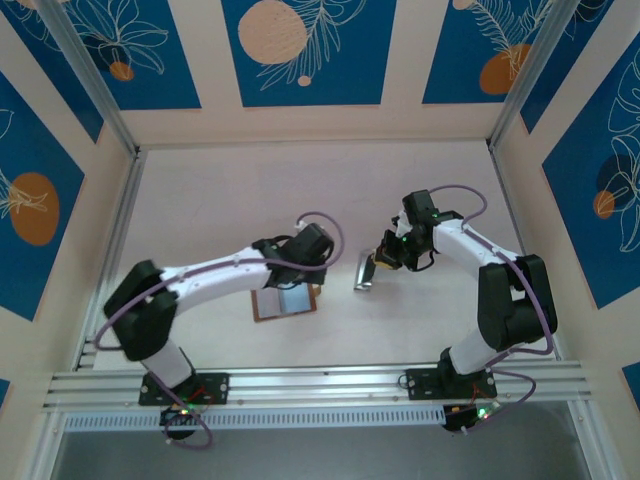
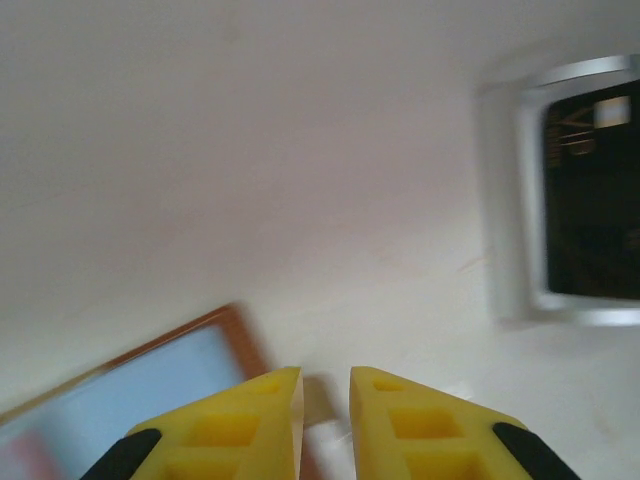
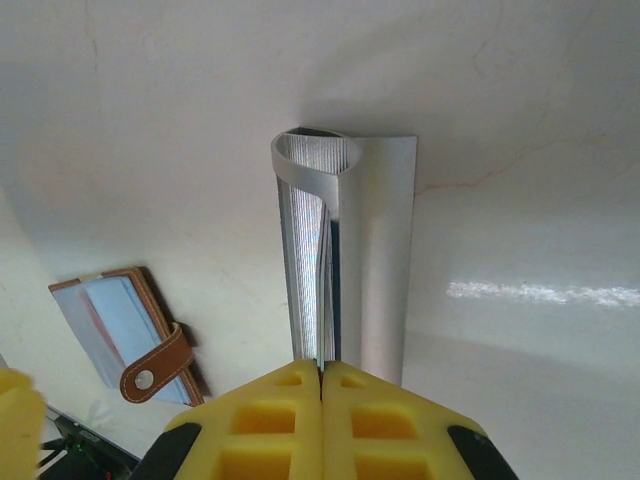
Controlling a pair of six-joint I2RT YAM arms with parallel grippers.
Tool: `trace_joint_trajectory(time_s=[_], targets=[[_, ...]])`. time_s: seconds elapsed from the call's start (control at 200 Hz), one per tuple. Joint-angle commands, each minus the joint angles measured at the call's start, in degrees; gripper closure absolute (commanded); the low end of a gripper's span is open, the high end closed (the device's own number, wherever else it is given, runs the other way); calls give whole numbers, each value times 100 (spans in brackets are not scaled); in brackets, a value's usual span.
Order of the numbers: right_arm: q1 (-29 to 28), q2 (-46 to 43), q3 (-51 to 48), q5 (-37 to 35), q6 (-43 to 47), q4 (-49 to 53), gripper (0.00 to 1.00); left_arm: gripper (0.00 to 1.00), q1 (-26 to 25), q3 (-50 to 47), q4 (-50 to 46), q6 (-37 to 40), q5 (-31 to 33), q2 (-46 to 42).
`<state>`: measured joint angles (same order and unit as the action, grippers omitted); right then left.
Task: Put the credit cards into the card holder
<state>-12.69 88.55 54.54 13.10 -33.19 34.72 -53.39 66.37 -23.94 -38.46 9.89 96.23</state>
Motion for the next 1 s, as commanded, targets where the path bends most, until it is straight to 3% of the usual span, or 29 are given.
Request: trace_joint_trajectory(time_s=[0.0, 0.19, 0.61, 0.995], targets=[[74, -66, -106, 201, 49, 17, 95, 81, -33, 622, 579, 161, -1004, 571], [390, -178, -331, 668, -38, -183, 79, 82, -18, 1467, 823, 41, -1640, 1527], [676, -247, -439, 1009, -126, -379, 80, 82, -37, 2063, 938, 30, -2088, 2419], [598, 133, -348, 874, -163, -523, 80, 83, -40, 1713, 798, -43, -1598, 2446]])
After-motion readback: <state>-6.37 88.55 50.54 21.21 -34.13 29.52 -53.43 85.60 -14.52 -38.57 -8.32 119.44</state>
